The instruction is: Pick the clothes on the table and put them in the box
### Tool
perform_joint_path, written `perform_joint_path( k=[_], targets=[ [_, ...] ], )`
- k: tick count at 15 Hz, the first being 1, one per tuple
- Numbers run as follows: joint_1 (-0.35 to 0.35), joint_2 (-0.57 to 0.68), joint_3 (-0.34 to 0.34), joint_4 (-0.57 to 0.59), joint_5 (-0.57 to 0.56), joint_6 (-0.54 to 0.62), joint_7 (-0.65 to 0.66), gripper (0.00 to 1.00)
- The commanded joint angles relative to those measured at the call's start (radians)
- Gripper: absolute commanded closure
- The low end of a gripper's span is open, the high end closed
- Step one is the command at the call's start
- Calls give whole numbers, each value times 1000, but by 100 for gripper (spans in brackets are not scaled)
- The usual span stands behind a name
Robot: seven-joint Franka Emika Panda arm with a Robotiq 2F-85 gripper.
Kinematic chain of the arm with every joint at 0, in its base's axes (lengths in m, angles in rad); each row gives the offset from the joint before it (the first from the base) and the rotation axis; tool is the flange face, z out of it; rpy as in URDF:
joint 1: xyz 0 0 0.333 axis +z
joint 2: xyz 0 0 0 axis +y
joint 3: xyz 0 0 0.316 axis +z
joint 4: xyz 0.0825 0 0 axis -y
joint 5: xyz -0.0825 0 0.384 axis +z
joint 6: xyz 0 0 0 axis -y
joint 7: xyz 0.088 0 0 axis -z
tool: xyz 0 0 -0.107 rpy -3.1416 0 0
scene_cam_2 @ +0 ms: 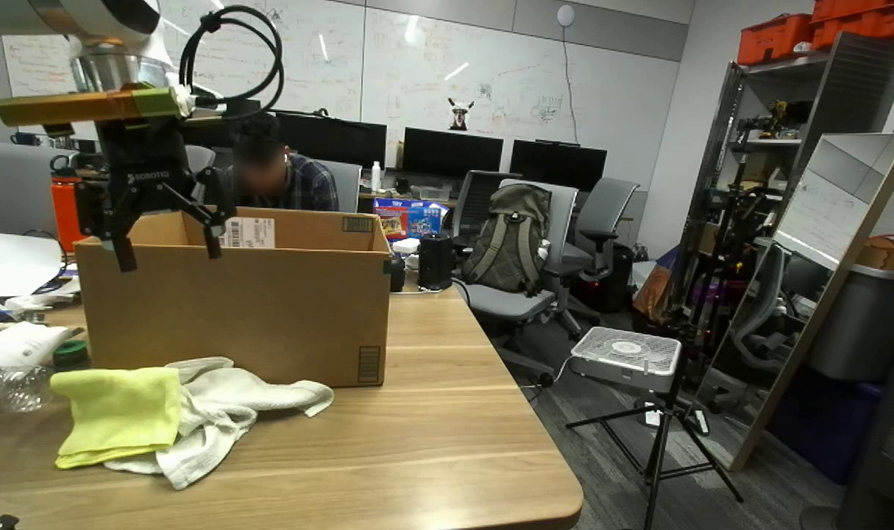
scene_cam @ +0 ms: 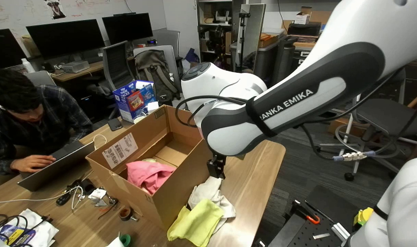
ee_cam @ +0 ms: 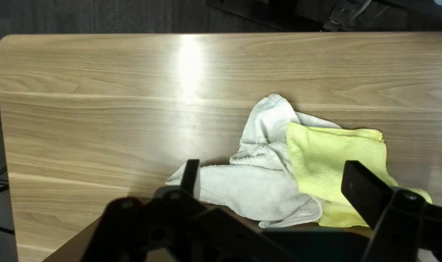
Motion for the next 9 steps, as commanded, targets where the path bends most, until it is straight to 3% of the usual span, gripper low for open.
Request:
perform_joint_path(
  k=[1,9],
  targets=[
    [20,42,-27,-16,63,94,-36,0],
    [29,142,-25,-80,123,354,-93,0]
  ],
)
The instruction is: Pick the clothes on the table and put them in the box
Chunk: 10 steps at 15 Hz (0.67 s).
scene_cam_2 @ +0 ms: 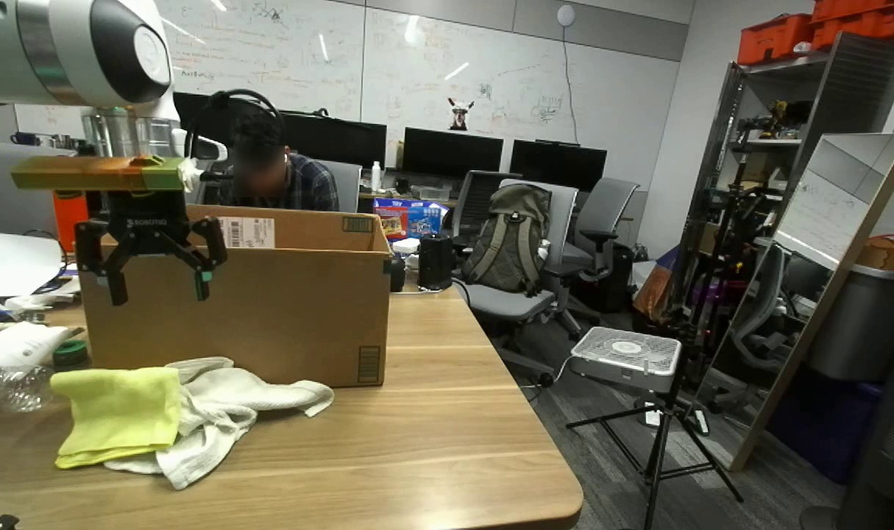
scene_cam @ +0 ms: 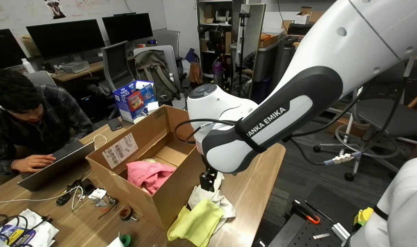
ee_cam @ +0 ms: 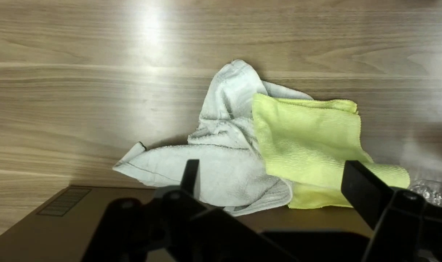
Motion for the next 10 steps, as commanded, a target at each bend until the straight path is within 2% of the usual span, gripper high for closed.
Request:
perform_joint_path(
  k=[1,10],
  targets=[
    [23,30,-17,-34,46,105,-62,0],
    [44,128,1,-76,165,314,-171,0]
  ],
)
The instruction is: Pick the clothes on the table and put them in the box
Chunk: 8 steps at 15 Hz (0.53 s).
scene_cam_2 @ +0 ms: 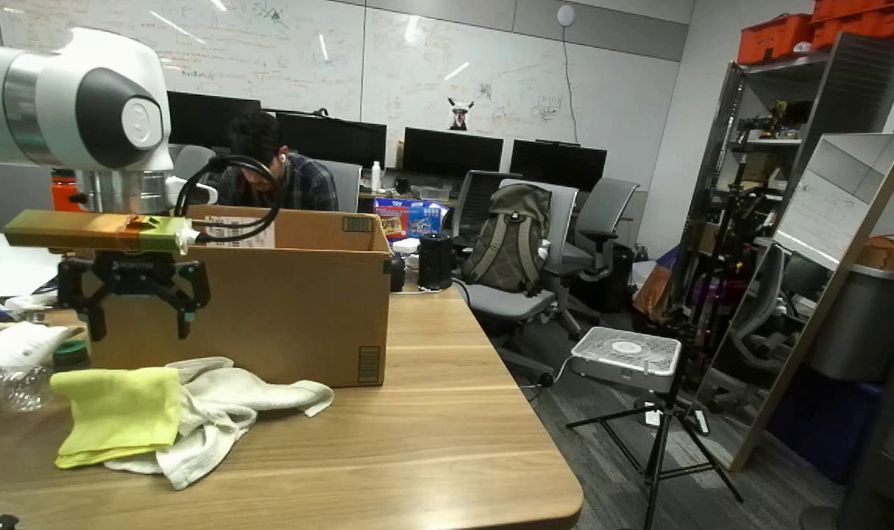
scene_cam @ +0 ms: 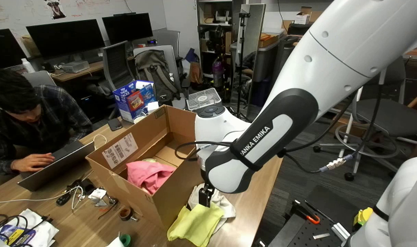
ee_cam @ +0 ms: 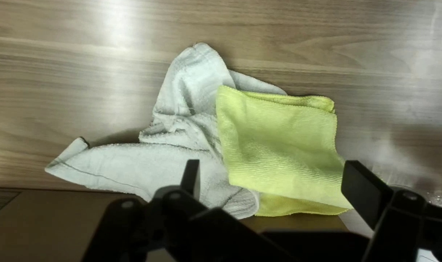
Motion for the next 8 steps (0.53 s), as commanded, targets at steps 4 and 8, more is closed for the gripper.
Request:
perform_joint_path(
  k=[4,8],
  targets=[
    [29,63,12,-4,77,151,-68,0],
    [28,96,6,-7,34,203,-52,0]
  ],
)
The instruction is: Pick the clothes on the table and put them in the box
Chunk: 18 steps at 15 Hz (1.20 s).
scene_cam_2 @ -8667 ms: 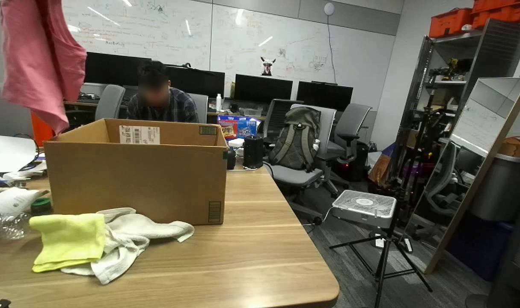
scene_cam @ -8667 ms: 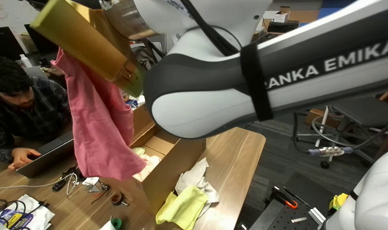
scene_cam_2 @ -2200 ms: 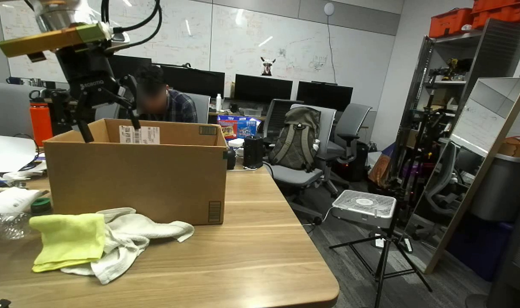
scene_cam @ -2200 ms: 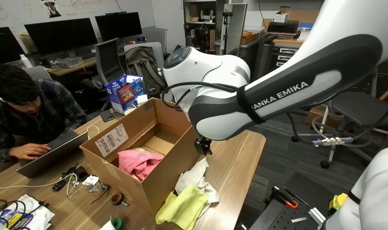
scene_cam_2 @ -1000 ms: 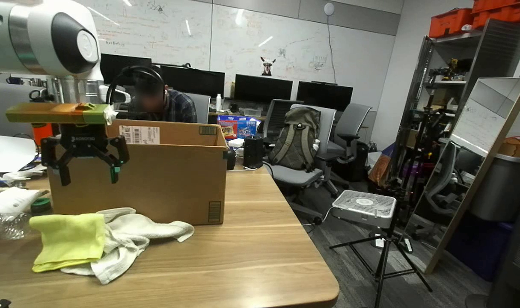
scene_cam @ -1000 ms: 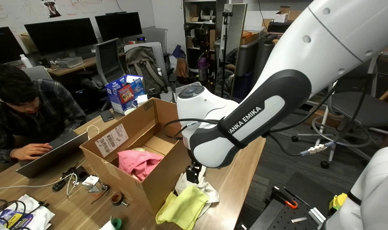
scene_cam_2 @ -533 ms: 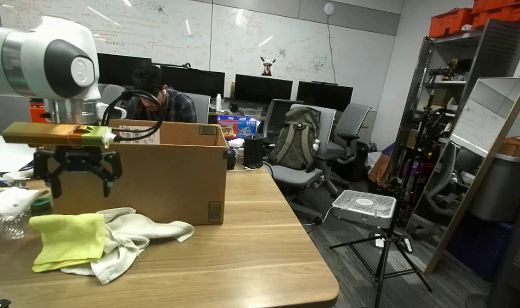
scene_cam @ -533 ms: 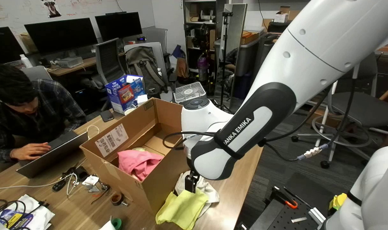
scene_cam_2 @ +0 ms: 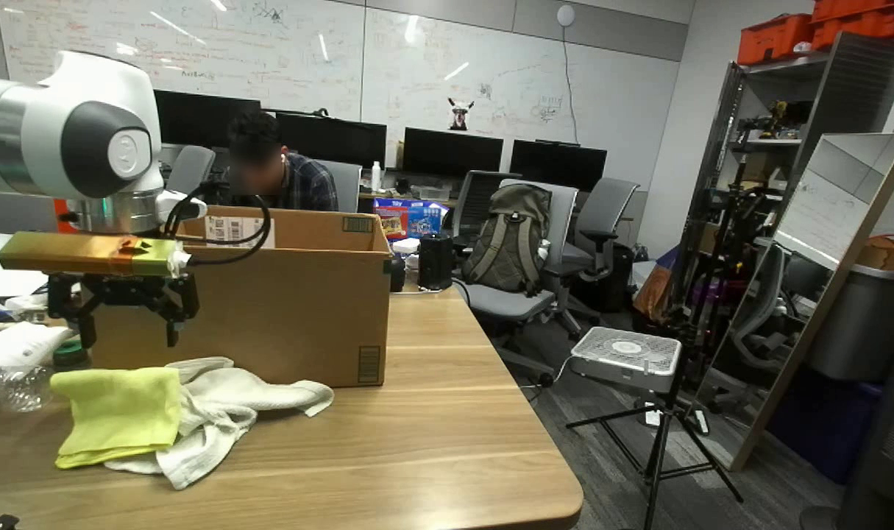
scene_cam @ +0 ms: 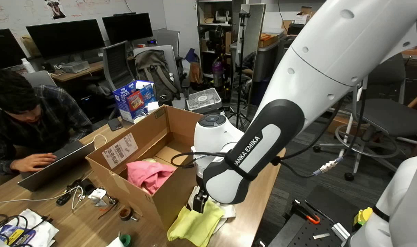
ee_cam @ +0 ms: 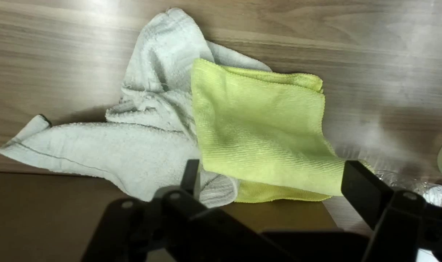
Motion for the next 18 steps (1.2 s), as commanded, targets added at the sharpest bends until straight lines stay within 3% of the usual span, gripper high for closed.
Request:
perform_joint_path(
  k=[1,10,18],
  targets=[
    [7,28,-10,-6,-29,66,-5,0],
    [18,96,-49,-36,-164,147,18,0],
    [-25,177,51,-16,-51,222,-27,0]
  ],
)
